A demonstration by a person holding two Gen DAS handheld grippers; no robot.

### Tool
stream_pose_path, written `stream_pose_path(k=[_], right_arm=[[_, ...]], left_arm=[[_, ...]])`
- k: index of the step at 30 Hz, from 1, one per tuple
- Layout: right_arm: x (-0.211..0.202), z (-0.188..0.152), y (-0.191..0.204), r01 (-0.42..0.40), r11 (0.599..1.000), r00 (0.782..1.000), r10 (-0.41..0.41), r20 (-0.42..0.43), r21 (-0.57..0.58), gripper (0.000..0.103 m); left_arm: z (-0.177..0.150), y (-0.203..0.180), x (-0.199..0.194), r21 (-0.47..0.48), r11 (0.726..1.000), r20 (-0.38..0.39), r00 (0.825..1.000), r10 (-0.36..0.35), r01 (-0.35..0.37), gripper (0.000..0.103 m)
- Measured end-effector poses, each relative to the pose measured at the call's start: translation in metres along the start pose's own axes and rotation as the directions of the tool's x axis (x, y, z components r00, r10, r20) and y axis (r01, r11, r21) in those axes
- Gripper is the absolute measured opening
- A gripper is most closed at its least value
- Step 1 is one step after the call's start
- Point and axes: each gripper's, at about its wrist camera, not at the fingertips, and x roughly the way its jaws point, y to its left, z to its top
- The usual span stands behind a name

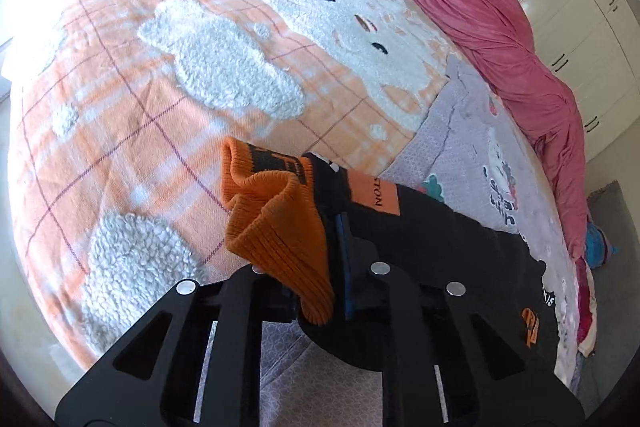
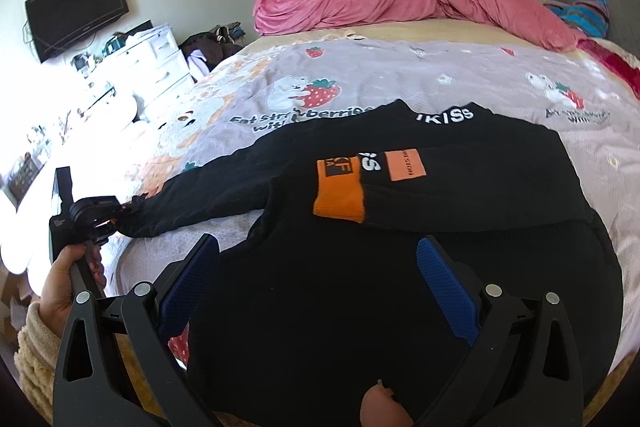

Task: Fold small clothes
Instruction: 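Close the left gripper on the second orange cuff, then fold the second sleeve across the shirt body with the left tool and release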

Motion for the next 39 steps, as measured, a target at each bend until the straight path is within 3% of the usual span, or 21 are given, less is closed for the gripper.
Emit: stream_pose_path(k=[9,14,26,39], right_arm=[[-0.016,-0.001,-0.025,-0.001,0.998,1.000,-0.001,0.021,0.057,0.099],[-0.029,-0.002,-0.042,0.019,0.996,0.999,-0.022,0.035,0.082,0.099],[-0.052,-0.006,-0.081,0.051,0.987,0.997,-0.060,0.058,0.152,0.099],[-0.066,-0.012,-0.112,0.078,0.972,0.993,-0.096,0.072,0.221,0.099]], left_arm=[[-0.001,-0.036,-0.039,0.093,0.993,0.085,0.993,-0.081,0.073,0.005],[-0.007,-0.072,-0.053,0.147,0.980,0.087,0.986,-0.146,0.132,0.005],[-0.047,-0.174,-0.073,0.333,0.903,0.025,0.954,-0.298,0.273,0.005],[-0.085,-0.242,-0.080,0.430,0.813,-0.071,0.912,-0.404,0.394,0.005]])
